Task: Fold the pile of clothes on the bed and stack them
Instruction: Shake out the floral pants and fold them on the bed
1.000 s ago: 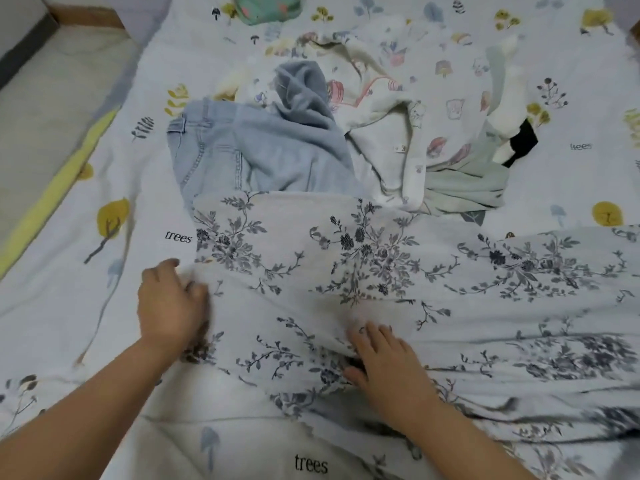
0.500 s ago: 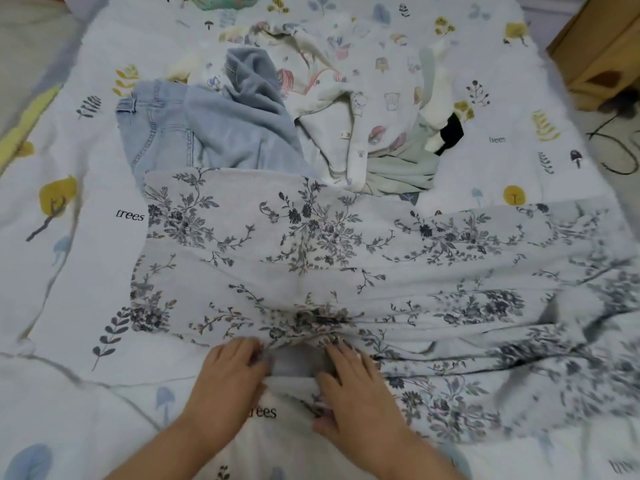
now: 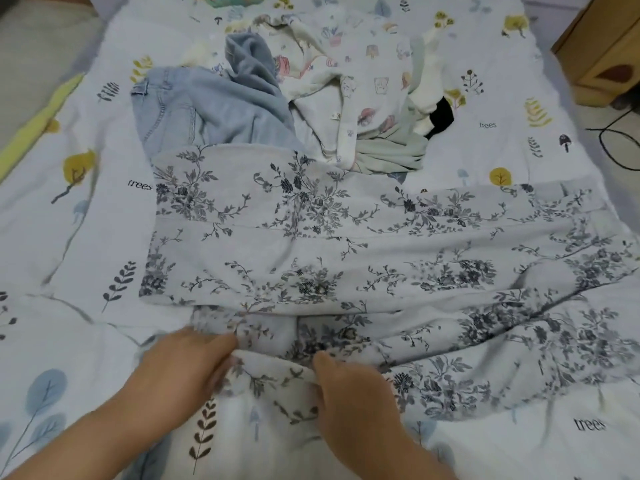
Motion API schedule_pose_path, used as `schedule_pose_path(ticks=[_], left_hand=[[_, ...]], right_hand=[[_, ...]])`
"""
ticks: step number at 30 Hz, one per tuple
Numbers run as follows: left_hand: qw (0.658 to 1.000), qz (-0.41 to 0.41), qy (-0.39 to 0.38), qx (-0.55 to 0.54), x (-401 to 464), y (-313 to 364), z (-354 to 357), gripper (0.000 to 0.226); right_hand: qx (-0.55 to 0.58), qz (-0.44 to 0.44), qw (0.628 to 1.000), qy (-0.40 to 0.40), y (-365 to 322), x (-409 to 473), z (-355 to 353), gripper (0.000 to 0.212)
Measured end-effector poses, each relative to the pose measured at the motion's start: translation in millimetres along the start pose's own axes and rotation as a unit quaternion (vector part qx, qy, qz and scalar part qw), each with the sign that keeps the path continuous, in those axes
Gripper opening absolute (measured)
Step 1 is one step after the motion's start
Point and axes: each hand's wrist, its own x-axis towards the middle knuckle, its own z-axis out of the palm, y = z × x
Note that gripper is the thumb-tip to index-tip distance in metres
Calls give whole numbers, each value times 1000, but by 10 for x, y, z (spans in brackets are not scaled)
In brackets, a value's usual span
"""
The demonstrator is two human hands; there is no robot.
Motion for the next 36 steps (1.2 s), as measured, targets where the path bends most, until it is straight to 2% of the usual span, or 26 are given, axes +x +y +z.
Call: schedule_pose_path(ticks=[2, 3, 5, 7, 8, 9, 12, 13, 15, 17, 21, 23, 25, 26, 27, 29, 31, 32, 33, 36], left_hand=[[998, -2, -59, -19, -218, 1, 58, 22], [992, -6, -119, -43, -299, -14, 129, 23], [975, -54, -201, -76, -410, -84, 313, 33], [968, -122, -210, -65, -402, -153, 472, 42], [972, -157, -169, -48, -369, -183, 547, 45], [972, -195, -126, -18, -325, -217, 597, 46], [949, -316, -11, -2, -125, -329, 693, 49], [941, -337, -8, 1, -58, -367, 710, 50], [940, -331, -77, 23, 49, -432, 720, 43], [948, -294, -118, 10, 102, -485, 727, 29], [960, -225, -126, -105, -55, -585, 431, 23], [947, -207, -160, -188, -194, -687, 152, 8], [924, -210, -187, -260, -293, -805, -159, 7], [919, -227, -174, -270, -308, -864, -306, 11], [920, -246, -139, -271, -291, -927, -432, 13], [918, -288, -14, -273, -165, -1054, -553, 17], [907, -313, 129, -251, 56, -1142, -522, 19], [898, -323, 180, -240, 171, -1157, -456, 18], [886, -338, 207, -240, 268, -1160, -364, 21], [866, -416, 172, -217, 399, -1116, 24, 54]], right_hand=[[-15, -12, 998, -51, -6, -65, 87, 27], [-26, -15, 995, -91, 2, -75, 143, 31], [-60, -11, 978, -200, 8, -60, 243, 35], [-63, -1, 959, -277, 12, -36, 354, 42], [-45, 7, 961, -272, 19, -23, 404, 44], [-16, 20, 972, -233, 35, -7, 441, 42], [38, 76, 996, -15, 175, 119, 475, 32], [41, 100, 993, 38, 244, 196, 469, 33], [7, 134, 987, 91, 400, 391, 460, 37], [-40, 147, 985, 84, 496, 563, 439, 41], [-74, 140, 987, 16, 484, 726, 414, 43], [-72, 124, 990, -13, 390, 714, 309, 32], [-33, 86, 996, 10, 306, 657, 122, 13], [-3, 78, 996, 33, 263, 638, -6, 5], [23, 79, 994, 67, 227, 647, -130, 15], [85, 76, 980, 164, 173, 741, -349, 26], [126, 74, 957, 252, 137, 957, -471, 18], [130, 85, 950, 270, 121, 1083, -486, 12], [113, 105, 949, 273, 106, 1199, -467, 9], [12, 178, 960, 218, 94, 1372, -240, 52]])
